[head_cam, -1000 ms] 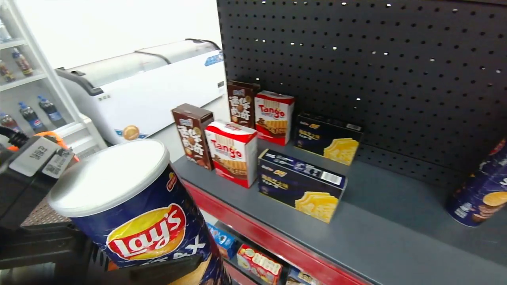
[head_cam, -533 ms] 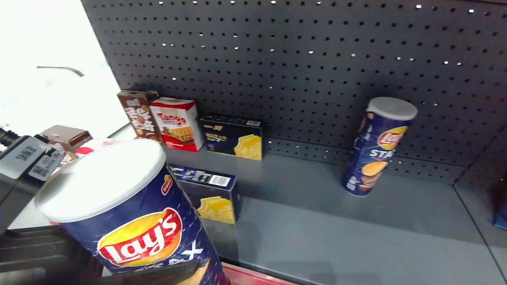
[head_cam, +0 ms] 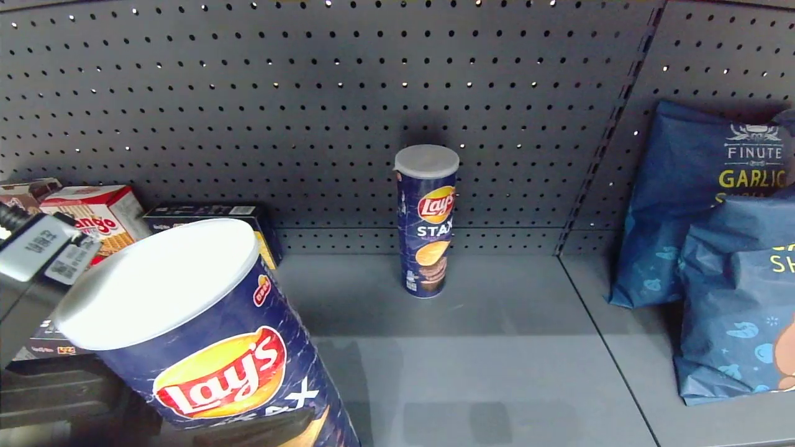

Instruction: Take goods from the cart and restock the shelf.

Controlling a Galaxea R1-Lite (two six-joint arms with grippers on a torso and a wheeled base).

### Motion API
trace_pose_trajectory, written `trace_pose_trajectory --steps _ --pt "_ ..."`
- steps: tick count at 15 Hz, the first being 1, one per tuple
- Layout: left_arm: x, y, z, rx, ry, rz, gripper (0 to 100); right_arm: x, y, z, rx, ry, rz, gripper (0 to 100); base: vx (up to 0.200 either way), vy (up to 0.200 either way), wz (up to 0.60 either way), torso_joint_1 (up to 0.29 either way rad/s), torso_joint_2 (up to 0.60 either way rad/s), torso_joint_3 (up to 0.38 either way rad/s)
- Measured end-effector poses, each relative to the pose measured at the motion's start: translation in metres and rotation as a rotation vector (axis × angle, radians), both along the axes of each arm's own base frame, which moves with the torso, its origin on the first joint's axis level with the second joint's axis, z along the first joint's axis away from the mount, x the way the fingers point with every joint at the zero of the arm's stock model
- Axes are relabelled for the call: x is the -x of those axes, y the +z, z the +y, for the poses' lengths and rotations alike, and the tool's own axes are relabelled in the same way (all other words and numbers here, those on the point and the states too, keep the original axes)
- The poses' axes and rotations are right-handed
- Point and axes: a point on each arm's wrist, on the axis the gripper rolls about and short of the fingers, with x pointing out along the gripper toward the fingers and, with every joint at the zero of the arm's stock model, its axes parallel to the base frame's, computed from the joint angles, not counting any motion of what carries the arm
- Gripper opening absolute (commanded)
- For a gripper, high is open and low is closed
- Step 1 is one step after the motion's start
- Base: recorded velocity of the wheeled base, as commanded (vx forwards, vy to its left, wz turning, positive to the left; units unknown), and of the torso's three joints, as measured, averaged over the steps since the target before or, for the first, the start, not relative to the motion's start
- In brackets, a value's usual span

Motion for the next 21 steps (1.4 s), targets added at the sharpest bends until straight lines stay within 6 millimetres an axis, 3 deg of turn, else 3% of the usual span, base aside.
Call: trace_pose_trajectory --steps 9,11,15,18,21 --pt "-0.002 0.000 0.003 0.002 0.026 -0.002 0 -0.001 0.001 0.001 0.039 0.055 0.007 100 0.000 0.000 0.00 0.000 0.00 0.000" --pt "-0.004 0.000 0.004 0.002 0.033 -0.002 0 0.002 0.020 0.001 0.036 0.088 -0.033 100 0.000 0.000 0.00 0.000 0.00 0.000" --pt "-0.006 -0.001 0.003 -0.005 0.050 0.003 0 -0.006 0.080 0.002 0.099 0.252 -0.036 100 0.000 0.000 0.00 0.000 0.00 0.000" --pt "-0.012 0.000 0.003 -0.010 0.077 0.006 0 -0.032 0.114 0.007 0.112 0.437 -0.018 100 0.000 0.000 0.00 0.000 0.00 0.000" --pt "-0.014 -0.001 0.002 -0.020 0.101 0.011 0 -0.070 0.137 0.020 0.116 0.556 0.002 100 0.000 0.000 0.00 0.000 0.00 0.000"
